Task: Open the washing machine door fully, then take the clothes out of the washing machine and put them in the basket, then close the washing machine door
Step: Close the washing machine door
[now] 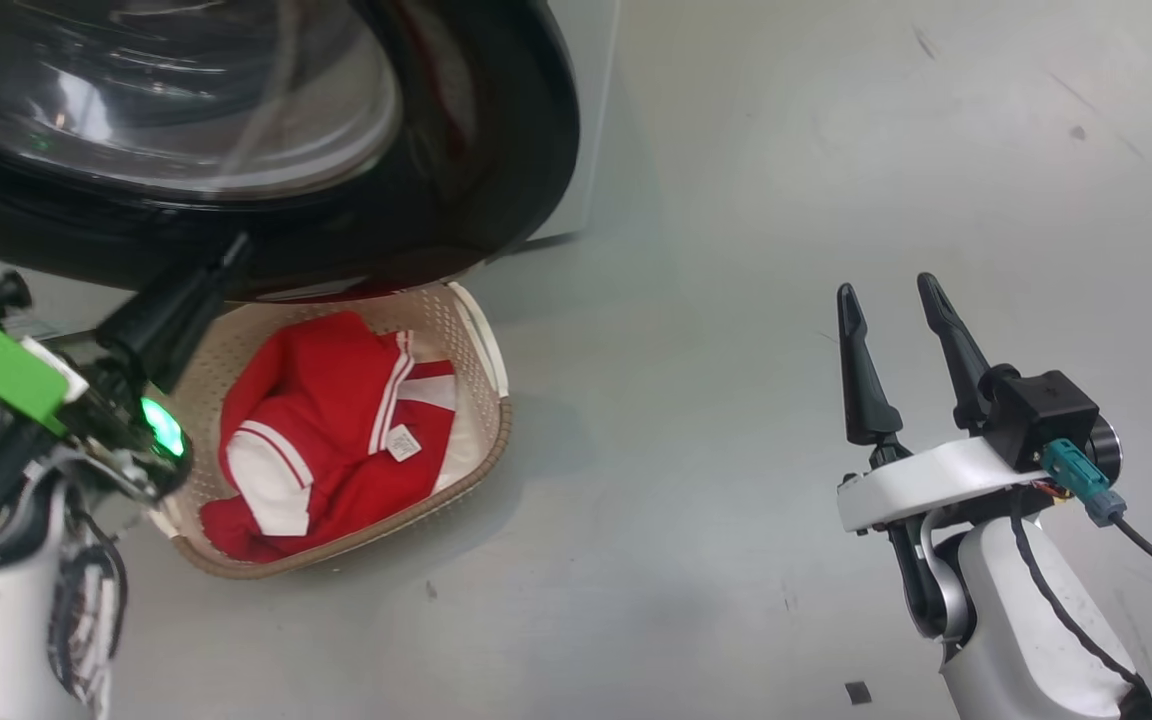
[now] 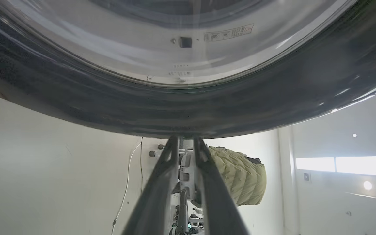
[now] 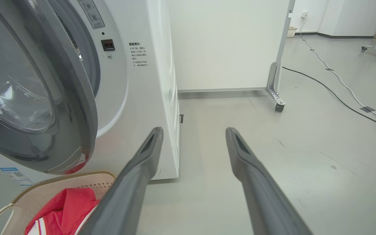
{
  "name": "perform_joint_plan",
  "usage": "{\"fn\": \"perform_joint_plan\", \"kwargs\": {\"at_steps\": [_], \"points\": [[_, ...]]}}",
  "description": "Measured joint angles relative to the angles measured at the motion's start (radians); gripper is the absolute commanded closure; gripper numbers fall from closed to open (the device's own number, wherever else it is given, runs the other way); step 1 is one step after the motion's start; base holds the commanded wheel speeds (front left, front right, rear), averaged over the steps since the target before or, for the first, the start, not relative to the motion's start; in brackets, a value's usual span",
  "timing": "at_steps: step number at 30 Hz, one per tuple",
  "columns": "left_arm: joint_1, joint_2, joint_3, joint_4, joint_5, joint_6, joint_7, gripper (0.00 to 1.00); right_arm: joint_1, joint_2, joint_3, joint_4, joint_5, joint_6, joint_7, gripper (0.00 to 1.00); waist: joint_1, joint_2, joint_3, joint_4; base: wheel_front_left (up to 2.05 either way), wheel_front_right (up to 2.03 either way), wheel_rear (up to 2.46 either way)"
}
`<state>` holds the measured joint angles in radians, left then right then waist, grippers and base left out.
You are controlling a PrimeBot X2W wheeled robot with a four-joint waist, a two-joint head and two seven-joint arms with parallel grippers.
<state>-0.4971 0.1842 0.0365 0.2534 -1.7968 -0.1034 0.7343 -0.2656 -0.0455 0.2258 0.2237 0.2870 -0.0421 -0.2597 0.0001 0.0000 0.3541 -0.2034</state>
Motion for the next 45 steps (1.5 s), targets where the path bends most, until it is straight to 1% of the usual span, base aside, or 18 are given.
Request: {"fn": "perform_joint_plan", "kwargs": {"at_steps": [1, 2, 3, 5, 10, 13, 16, 18, 20, 24, 25, 26, 29, 32, 35, 41, 45], "points": [[0.020, -0.011, 0.003, -0.002, -0.001, -0.004, -0.007, 0.46, 0.006, -0.001, -0.004, 0.001, -0.001, 0.000, 0.000, 0.00, 0.0000, 0.0000, -0.006, 0.009, 0.00, 0.00, 0.00], [0.038, -0.019, 0.003, -0.005, -0.004, -0.008, -0.009, 0.27, 0.011, -0.001, -0.007, 0.004, -0.002, 0.000, 0.000, 0.00, 0.0000, 0.0000, -0.012, 0.018, 0.00, 0.00, 0.00], [0.056, -0.027, 0.005, -0.009, -0.004, -0.009, -0.014, 0.00, 0.016, -0.002, -0.010, 0.008, -0.004, 0.003, 0.000, 0.00, 0.0000, 0.0000, -0.018, 0.027, 0.00, 0.00, 0.00], [0.110, -0.046, 0.022, -0.016, -0.004, -0.016, -0.034, 0.00, 0.029, -0.002, -0.019, 0.012, -0.007, 0.007, 0.000, 0.00, 0.0000, 0.0000, -0.038, 0.052, 0.00, 0.00, 0.00], [0.175, -0.068, 0.036, -0.036, -0.004, -0.016, -0.060, 0.00, 0.049, -0.003, -0.029, 0.017, -0.007, 0.011, 0.000, 0.00, 0.0000, 0.0000, -0.063, 0.084, 0.00, 0.00, 0.00], [0.223, -0.082, 0.052, -0.050, 0.004, -0.016, -0.093, 0.00, 0.063, -0.002, -0.031, 0.026, -0.008, 0.014, 0.000, 0.00, 0.0000, 0.0000, -0.082, 0.106, 0.00, 0.00, 0.00], [0.278, -0.087, 0.076, -0.066, 0.037, -0.017, -0.145, 0.00, 0.075, -0.002, -0.032, 0.032, -0.009, 0.019, 0.000, 0.00, 0.0000, 0.0000, -0.102, 0.122, 0.00, 0.00, 0.00], [0.307, -0.101, 0.100, -0.082, 0.046, -0.017, -0.187, 0.00, 0.081, -0.002, -0.035, 0.035, -0.016, 0.022, 0.000, 0.00, 0.0000, 0.0000, -0.115, 0.131, 0.00, 0.00, 0.00], [0.326, -0.108, 0.116, -0.113, 0.098, -0.017, -0.229, 0.00, 0.091, -0.002, -0.040, 0.037, -0.018, 0.023, 0.000, 0.00, 0.0000, 0.0000, -0.127, 0.140, 0.00, 0.00, 0.00], [0.346, -0.120, 0.147, -0.175, 0.166, -0.017, -0.323, 0.00, 0.111, -0.002, -0.049, 0.043, -0.022, 0.023, 0.000, 0.00, 0.0000, 0.0000, -0.150, 0.153, 0.00, 0.00, 0.00], [0.354, -0.121, 0.146, -0.191, 0.195, -0.017, -0.346, 0.00, 0.116, -0.002, -0.051, 0.045, -0.027, 0.023, 0.000, 0.00, 0.0000, 0.0000, -0.157, 0.155, 0.00, 0.00, 0.00], [0.368, -0.124, 0.146, -0.218, 0.260, -0.017, -0.396, 0.00, 0.124, -0.003, -0.058, 0.047, -0.027, 0.023, 0.000, 0.00, 0.0000, 0.0000, -0.169, 0.161, 0.00, 0.00, 0.00], [0.390, -0.124, 0.134, -0.266, 0.375, -0.017, -0.471, 0.00, 0.132, -0.007, -0.065, 0.049, -0.033, 0.024, 0.000, 0.00, 0.0000, 0.0000, -0.188, 0.167, 0.00, 0.00, 0.00], [0.406, -0.125, 0.115, -0.316, 0.470, -0.017, -0.547, 0.00, 0.132, -0.012, -0.070, 0.049, -0.036, 0.031, 0.000, 0.00, 0.0000, 0.0000, -0.208, 0.172, 0.00, 0.00, 0.00], [0.427, -0.109, 0.088, -0.351, 0.625, -0.017, -0.628, 0.00, 0.140, -0.016, -0.076, 0.049, -0.043, 0.031, 0.000, 0.00, -0.0001, 0.0000, -0.229, 0.175, 0.00, 0.00, 0.00], [0.499, -0.044, 0.037, -0.375, 0.938, -0.017, -0.778, 0.00, 0.175, -0.016, -0.077, 0.055, -0.046, 0.032, 0.000, 0.00, -0.0001, 0.0000, -0.273, 0.181, 0.00, 0.00, 0.00], [0.561, -0.007, 0.008, -0.355, 1.130, -0.014, -0.845, 0.00, 0.202, -0.016, -0.079, 0.062, -0.046, 0.040, 0.000, 0.00, -0.0001, 0.0000, -0.304, 0.184, 0.00, 0.00, 0.00]]}}
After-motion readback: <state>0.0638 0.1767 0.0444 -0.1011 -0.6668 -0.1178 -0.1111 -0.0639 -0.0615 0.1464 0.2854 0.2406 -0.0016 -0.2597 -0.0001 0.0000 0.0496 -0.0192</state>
